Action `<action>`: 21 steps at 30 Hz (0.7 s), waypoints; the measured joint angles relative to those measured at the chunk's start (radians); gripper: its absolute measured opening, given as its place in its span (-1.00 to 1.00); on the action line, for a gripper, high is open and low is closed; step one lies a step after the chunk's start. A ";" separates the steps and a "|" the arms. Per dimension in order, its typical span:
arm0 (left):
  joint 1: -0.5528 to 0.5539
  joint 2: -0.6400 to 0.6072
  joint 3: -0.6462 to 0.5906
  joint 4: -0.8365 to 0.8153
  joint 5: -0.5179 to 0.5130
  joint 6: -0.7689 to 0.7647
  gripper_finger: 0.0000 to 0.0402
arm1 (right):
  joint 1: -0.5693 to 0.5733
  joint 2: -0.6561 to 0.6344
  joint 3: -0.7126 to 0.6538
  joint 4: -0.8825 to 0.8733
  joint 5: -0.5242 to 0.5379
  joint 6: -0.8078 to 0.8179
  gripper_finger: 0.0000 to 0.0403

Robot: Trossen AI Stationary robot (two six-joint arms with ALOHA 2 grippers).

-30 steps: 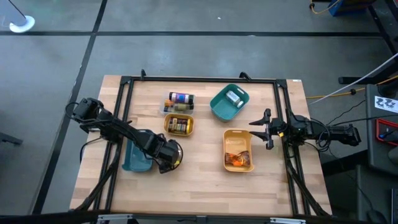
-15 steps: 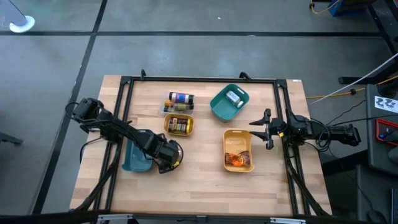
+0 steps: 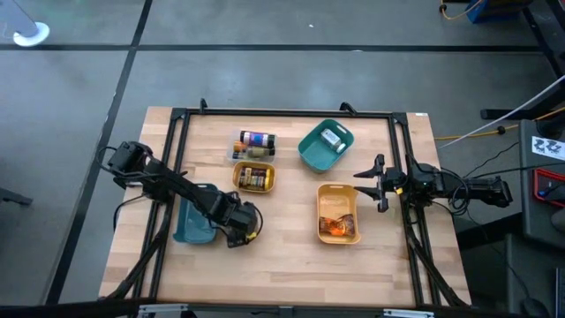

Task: Sort spices by type
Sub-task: Put the gold seasoning bottle into the blue bin

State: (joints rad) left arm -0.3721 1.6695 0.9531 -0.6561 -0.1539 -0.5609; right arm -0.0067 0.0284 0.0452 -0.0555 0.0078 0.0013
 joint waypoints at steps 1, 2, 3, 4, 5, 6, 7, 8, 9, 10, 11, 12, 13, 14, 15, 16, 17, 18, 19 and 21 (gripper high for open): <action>0.000 0.000 0.000 0.000 0.000 -0.006 0.69 | 0.000 0.000 0.000 0.000 0.000 0.000 -0.06; 0.000 0.000 0.000 0.000 0.000 -0.012 0.67 | 0.000 0.000 0.000 0.000 0.000 0.000 -0.06; 0.000 0.000 0.000 0.001 0.000 -0.021 0.65 | 0.000 0.000 0.000 0.000 0.000 0.000 -0.06; 0.000 0.000 0.000 0.002 0.000 -0.031 0.62 | 0.000 0.000 0.000 0.000 0.000 0.000 -0.06; 0.000 0.000 0.000 0.003 0.000 -0.038 0.58 | 0.000 0.000 0.000 0.000 0.000 0.000 -0.06; 0.000 0.000 0.000 0.004 0.000 -0.042 0.54 | 0.000 0.000 0.000 0.000 0.000 0.000 -0.06; 0.000 0.000 0.000 0.004 0.000 -0.043 0.50 | 0.000 0.000 0.000 0.000 0.000 0.000 -0.06; 0.000 0.000 0.000 0.007 0.000 -0.042 0.45 | 0.000 0.000 0.000 0.000 0.000 0.000 -0.06; 0.000 0.000 0.000 0.008 0.000 -0.042 0.41 | 0.000 0.000 0.000 0.000 0.000 0.000 -0.06; 0.000 0.000 0.000 0.009 0.000 -0.042 0.37 | 0.000 0.000 0.000 0.000 0.000 0.000 -0.06; 0.000 0.000 0.000 0.010 0.000 -0.044 0.33 | 0.000 0.000 0.000 0.000 0.000 0.000 -0.06; 0.000 0.000 0.000 0.010 0.000 -0.045 0.33 | 0.000 0.000 0.000 0.000 0.000 0.000 -0.06; 0.000 0.000 0.001 0.010 0.000 -0.047 0.33 | 0.000 0.000 0.000 0.000 0.000 0.000 -0.06; 0.000 0.000 0.004 0.008 0.001 -0.054 0.33 | 0.000 0.000 0.000 0.000 0.000 0.000 -0.06; 0.000 0.000 0.008 0.004 0.002 -0.057 0.33 | 0.000 0.000 0.000 0.000 0.000 0.000 -0.06; 0.000 0.000 0.013 0.000 0.002 -0.060 0.33 | 0.000 0.000 0.000 0.000 0.000 0.000 -0.06; 0.000 0.000 0.021 -0.002 0.002 -0.060 0.33 | 0.000 0.000 0.000 0.000 0.000 0.000 -0.06; 0.000 0.000 0.031 -0.008 0.002 -0.060 0.34 | 0.000 0.000 0.000 0.000 0.000 0.000 -0.06; 0.000 0.000 0.041 -0.017 0.002 -0.060 0.36 | 0.000 0.000 0.000 0.000 0.000 0.000 -0.06; 0.000 0.000 0.058 -0.042 0.002 -0.060 0.38 | 0.000 0.000 0.000 0.000 0.000 0.000 -0.06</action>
State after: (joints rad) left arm -0.3721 1.6695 1.0111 -0.6977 -0.1518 -0.6212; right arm -0.0067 0.0284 0.0452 -0.0554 0.0078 0.0013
